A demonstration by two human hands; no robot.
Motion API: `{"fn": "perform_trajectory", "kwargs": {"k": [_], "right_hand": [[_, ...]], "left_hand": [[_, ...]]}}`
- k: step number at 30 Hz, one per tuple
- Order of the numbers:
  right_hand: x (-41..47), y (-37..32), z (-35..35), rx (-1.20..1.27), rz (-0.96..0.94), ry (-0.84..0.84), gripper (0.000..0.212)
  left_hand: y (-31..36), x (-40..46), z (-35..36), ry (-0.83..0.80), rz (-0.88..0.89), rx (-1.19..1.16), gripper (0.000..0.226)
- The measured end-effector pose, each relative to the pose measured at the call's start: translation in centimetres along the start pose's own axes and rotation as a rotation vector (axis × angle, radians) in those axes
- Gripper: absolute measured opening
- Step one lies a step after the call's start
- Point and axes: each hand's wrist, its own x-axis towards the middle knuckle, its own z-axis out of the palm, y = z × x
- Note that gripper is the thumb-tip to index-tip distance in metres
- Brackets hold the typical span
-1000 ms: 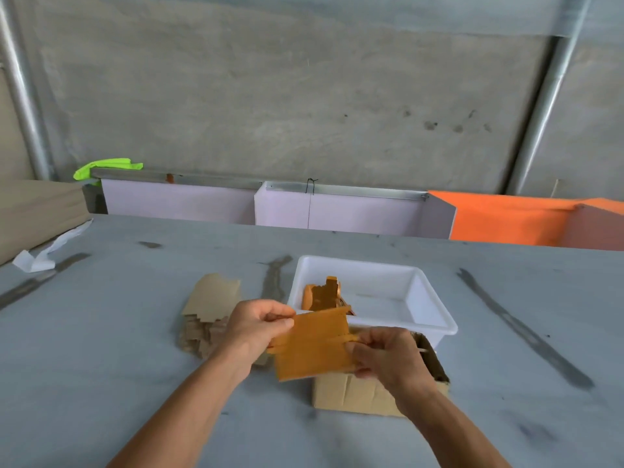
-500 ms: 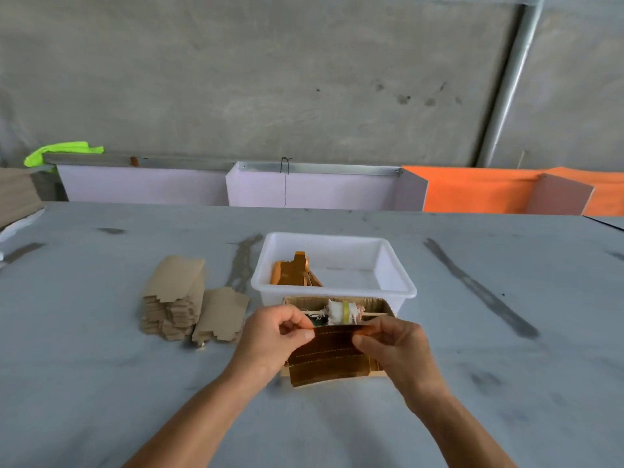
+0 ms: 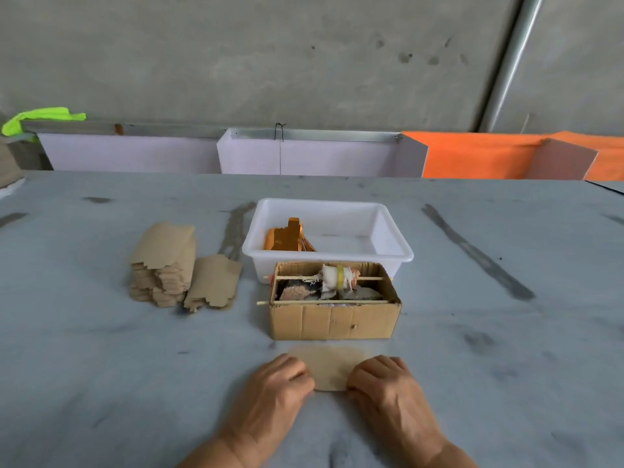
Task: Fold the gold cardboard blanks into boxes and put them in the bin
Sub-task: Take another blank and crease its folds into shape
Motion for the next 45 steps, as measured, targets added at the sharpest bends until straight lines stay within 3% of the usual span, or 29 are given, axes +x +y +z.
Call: {"fn": "perform_trajectory", "kwargs": {"k": [7, 10, 13, 17, 25, 31, 35, 38, 42, 43, 45], "right_hand": [[-0.8, -0.4, 0.1, 0.062, 0.067, -0.043, 0.007], [-1.3, -0.4, 0.1, 0.185, 0.185, -0.071, 0.018], [-1.5, -0.4, 0.1, 0.272, 0.327, -0.093, 0.014], [-0.8, -0.5, 0.2, 0.270, 0.439, -0.157, 0.005], [1.3, 0.1, -0.1, 0.270, 0.685, -0.297, 0.009], [2.4, 0.4, 0.0, 0.228, 0.815, -0.418, 0.014], [2.0, -0.1, 0.2, 0.235, 0.858, -0.352, 0.003], [0.8, -0.6, 0.4, 0.294, 0.859, -0.259, 0.012], [-0.4, -1.1, 0.7, 0.331, 0.797, -0.175, 0.020], [-0.6, -1.3, 0.8, 0.322, 0.777, -0.161, 0.023], [-0.8, -1.8, 0.8, 0.247, 0.723, -0.113, 0.019]], "left_hand": [[-0.5, -1.3, 0.8, -0.063, -0.228, -0.141, 0.019], [-0.6, -1.2, 0.8, -0.061, -0.263, -0.192, 0.012], [-0.6, -1.1, 1.0, -0.074, -0.388, -0.238, 0.008], [-0.8, -1.1, 1.5, -0.144, -0.553, -0.210, 0.009], [-0.9, -0.8, 1.9, -0.212, -0.762, -0.109, 0.018], [-1.4, -0.1, 0.7, -0.232, -0.918, -0.122, 0.038], [-1.4, -0.2, 0.2, -0.231, -0.976, -0.155, 0.031], [-0.6, -0.3, 0.2, -0.153, -0.869, -0.131, 0.018], [0.1, -0.7, 0.6, -0.035, -0.214, -0.067, 0.030], [0.2, -0.8, 0.6, -0.038, -0.096, -0.027, 0.029], [0.2, -0.8, 0.6, -0.064, -0.026, -0.003, 0.024]]}}
